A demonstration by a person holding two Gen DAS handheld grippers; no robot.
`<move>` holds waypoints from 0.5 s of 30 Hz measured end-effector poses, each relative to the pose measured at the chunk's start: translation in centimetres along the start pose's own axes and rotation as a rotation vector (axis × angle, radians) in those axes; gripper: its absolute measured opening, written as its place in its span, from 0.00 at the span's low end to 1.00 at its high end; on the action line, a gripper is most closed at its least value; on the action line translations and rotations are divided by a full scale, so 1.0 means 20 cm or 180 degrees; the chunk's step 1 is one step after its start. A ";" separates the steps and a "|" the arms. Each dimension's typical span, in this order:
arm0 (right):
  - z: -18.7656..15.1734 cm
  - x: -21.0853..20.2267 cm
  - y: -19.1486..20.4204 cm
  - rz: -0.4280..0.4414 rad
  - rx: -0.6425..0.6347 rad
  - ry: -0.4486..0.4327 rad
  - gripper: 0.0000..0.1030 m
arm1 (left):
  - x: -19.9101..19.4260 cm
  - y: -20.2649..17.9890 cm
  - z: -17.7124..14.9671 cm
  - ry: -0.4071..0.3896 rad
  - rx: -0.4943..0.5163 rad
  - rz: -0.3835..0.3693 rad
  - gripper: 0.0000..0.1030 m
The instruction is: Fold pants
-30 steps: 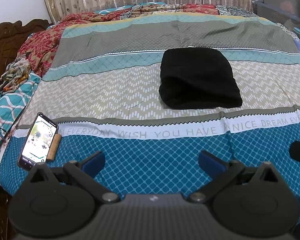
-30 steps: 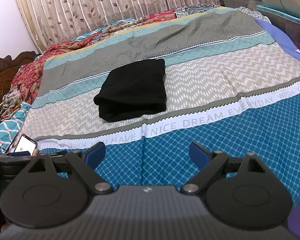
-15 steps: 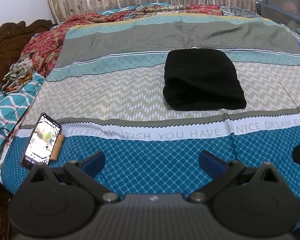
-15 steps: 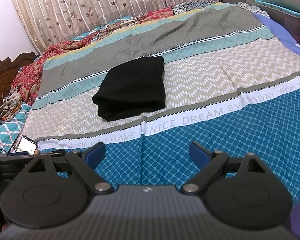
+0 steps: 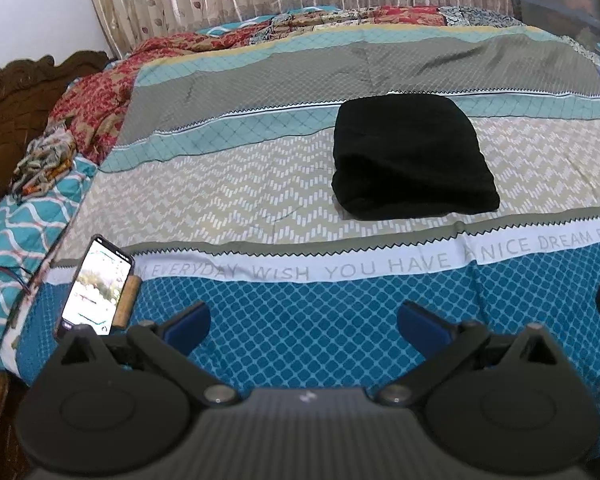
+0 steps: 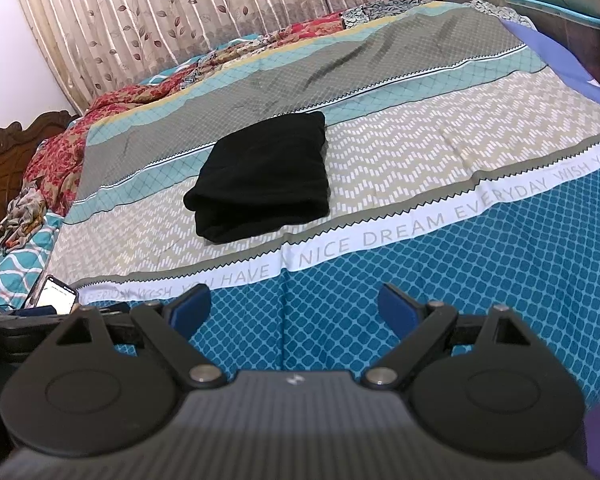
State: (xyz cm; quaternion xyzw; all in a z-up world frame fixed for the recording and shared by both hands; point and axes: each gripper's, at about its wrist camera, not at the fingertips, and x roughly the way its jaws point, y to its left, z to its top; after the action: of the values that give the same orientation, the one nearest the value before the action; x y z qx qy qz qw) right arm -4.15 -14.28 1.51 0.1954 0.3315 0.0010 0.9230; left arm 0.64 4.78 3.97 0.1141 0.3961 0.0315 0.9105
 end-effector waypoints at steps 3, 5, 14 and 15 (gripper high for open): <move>0.00 0.00 -0.01 0.0004 0.0016 0.0005 0.90 | 0.00 -0.01 0.00 0.0021 0.0034 -0.0005 1.00; 0.00 0.00 -0.02 0.0009 0.0025 0.0009 0.90 | 0.01 -0.02 0.00 0.0034 0.0074 0.0017 1.00; 0.01 0.00 -0.04 0.0030 0.0051 0.0023 0.90 | 0.03 -0.05 -0.01 0.0128 0.0194 0.0094 1.00; 0.01 0.00 -0.05 0.0031 0.0057 0.0023 0.90 | 0.04 -0.06 -0.01 0.0134 0.0201 0.0104 1.00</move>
State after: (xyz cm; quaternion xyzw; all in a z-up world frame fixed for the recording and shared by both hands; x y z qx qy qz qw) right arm -4.17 -15.21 1.23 0.2053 0.3339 0.0032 0.9200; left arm 0.94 3.86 3.05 0.1484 0.4140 0.0363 0.8973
